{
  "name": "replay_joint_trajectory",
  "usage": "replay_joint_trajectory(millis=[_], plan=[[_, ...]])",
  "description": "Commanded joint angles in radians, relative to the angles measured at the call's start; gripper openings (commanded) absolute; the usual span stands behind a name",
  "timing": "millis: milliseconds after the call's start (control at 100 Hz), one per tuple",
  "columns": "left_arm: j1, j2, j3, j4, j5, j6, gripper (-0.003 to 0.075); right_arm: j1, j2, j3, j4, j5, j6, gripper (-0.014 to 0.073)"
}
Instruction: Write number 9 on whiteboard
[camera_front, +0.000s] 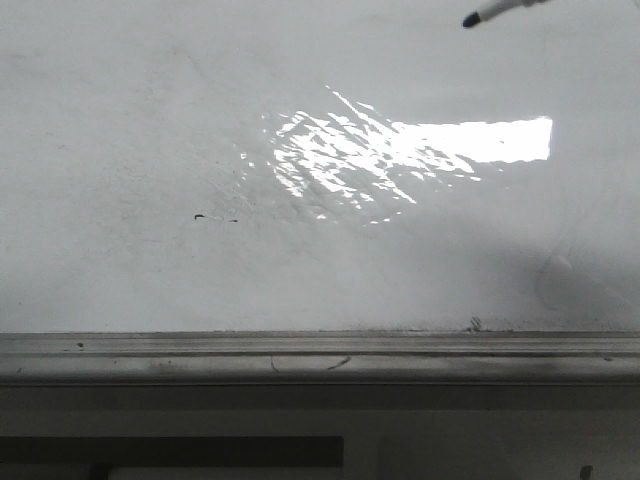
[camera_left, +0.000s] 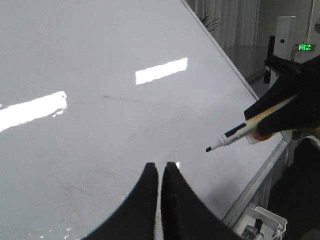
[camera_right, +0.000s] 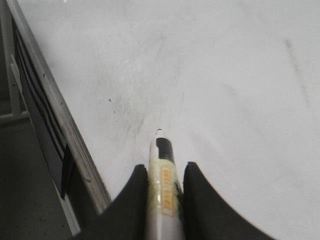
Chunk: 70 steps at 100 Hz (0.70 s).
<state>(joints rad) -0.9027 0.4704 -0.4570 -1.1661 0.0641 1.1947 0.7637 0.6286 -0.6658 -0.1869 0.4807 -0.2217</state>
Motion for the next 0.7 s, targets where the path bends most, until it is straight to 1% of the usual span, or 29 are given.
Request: replay_joint_trajectory(millis=[0, 250, 370, 470, 590, 690], plan=[[-0.003, 0.002, -0.022, -0.032, -0.041, -0.012, -0.0020, -0.004, 0.022, -0.022, -0.037, -0.128, 0.016, -0.0041], [-0.003, 0.002, -0.022, -0.032, -0.042, -0.012, -0.0020, -0.004, 0.135, -0.049, -0.037, -0.129, 0.018, -0.0042], [-0.003, 0.002, -0.022, -0.032, -0.042, -0.012, -0.0020, -0.012, 0.177, -0.087, -0.045, -0.094, 0.067, -0.0042], [-0.003, 0.002, -0.022, -0.032, -0.042, -0.012, -0.0020, -0.045, 0.211, -0.113, -0.047, -0.065, 0.067, -0.0041], [-0.003, 0.002, -0.022, -0.032, -0.042, -0.012, -0.0020, -0.095, 0.226, -0.132, -0.047, -0.077, 0.069, -0.0042], [-0.003, 0.002, -0.022, -0.032, -0.042, -0.012, -0.0020, -0.114, 0.240, -0.133, -0.047, -0.066, 0.079, -0.0042]])
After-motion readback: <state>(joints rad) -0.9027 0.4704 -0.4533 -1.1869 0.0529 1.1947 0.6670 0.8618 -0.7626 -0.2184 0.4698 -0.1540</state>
